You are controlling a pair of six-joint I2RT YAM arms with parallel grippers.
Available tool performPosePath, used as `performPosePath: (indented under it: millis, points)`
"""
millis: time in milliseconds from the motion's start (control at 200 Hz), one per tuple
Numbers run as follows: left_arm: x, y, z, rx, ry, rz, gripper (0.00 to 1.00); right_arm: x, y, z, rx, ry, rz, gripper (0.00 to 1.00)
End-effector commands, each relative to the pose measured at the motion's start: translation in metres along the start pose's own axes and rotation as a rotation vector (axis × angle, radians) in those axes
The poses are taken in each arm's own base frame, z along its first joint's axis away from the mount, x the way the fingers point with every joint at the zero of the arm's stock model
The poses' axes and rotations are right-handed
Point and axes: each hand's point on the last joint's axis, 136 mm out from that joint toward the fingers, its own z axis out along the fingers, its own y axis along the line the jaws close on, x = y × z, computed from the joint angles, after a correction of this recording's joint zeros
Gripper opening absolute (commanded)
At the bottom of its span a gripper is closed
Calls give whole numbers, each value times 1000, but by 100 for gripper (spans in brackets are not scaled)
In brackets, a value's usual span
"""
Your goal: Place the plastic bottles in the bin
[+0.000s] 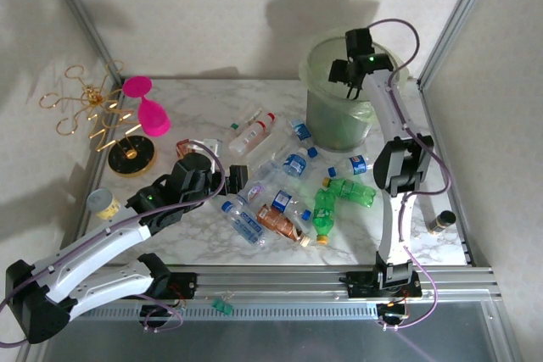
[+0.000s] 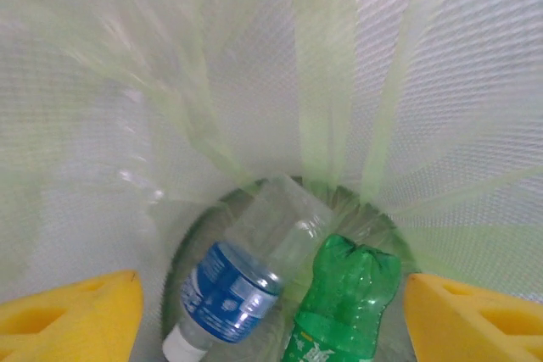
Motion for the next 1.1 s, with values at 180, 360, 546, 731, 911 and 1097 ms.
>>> performPosePath:
  millis: [180, 360, 546, 731, 911, 1097]
  points:
    - [-16, 10, -16, -44, -91, 3, 100, -49, 51, -142, -308, -293, 56, 79]
    - [-23, 17, -26, -66, -131, -22, 100, -25, 68, -210, -400, -392, 31, 78]
    - [-35, 21, -39, -91, -163, -51, 100, 35, 82, -249, -495, -391, -70, 78]
    - [-45, 17, -53, -75, -156, -98, 100, 117, 85, -242, -585, -207, -146, 77]
    - [-47, 15, -54, -62, -160, -133, 100, 199, 78, -197, -575, 15, -153, 72]
    - [-37, 8, -37, -46, -105, -136, 100, 275, 65, -165, -476, 238, -91, 70]
